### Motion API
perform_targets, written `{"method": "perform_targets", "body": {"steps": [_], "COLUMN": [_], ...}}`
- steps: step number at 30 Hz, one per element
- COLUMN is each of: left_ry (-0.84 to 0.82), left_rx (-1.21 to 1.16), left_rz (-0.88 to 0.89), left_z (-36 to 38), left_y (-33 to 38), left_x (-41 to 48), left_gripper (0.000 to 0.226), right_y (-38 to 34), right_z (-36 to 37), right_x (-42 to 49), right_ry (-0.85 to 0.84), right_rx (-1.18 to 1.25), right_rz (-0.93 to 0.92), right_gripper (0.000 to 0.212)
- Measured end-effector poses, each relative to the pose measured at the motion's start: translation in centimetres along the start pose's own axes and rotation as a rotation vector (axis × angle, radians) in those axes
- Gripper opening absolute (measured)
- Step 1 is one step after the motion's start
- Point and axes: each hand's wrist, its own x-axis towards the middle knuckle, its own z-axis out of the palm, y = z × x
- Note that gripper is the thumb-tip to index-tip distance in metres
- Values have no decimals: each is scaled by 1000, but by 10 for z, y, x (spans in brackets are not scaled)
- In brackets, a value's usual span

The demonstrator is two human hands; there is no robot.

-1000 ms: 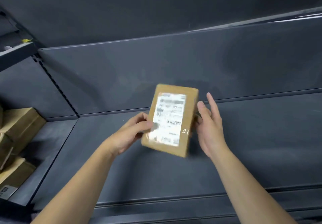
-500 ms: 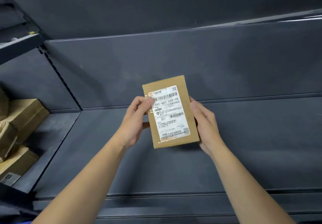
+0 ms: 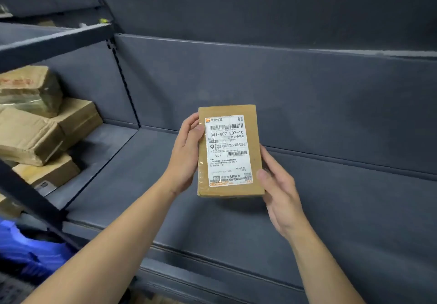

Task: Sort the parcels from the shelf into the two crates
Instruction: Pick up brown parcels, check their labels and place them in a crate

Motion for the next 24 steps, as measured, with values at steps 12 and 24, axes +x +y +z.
{"method": "perform_targets", "body": {"steps": [12, 24], "left_ry": [885, 1175], "left_rx": [161, 358], "left_rz": [157, 121], "left_z": [-159, -311], "left_y": [29, 75], "left_x": [-141, -435], "left_gripper": [30, 52], "right_y": [65, 81], "right_z": [153, 363], "right_x": [-52, -233], "right_ry": [-523, -1091], "right_rx": [210, 312], "right_rz": [-9, 47], "right_gripper": [48, 64]}}
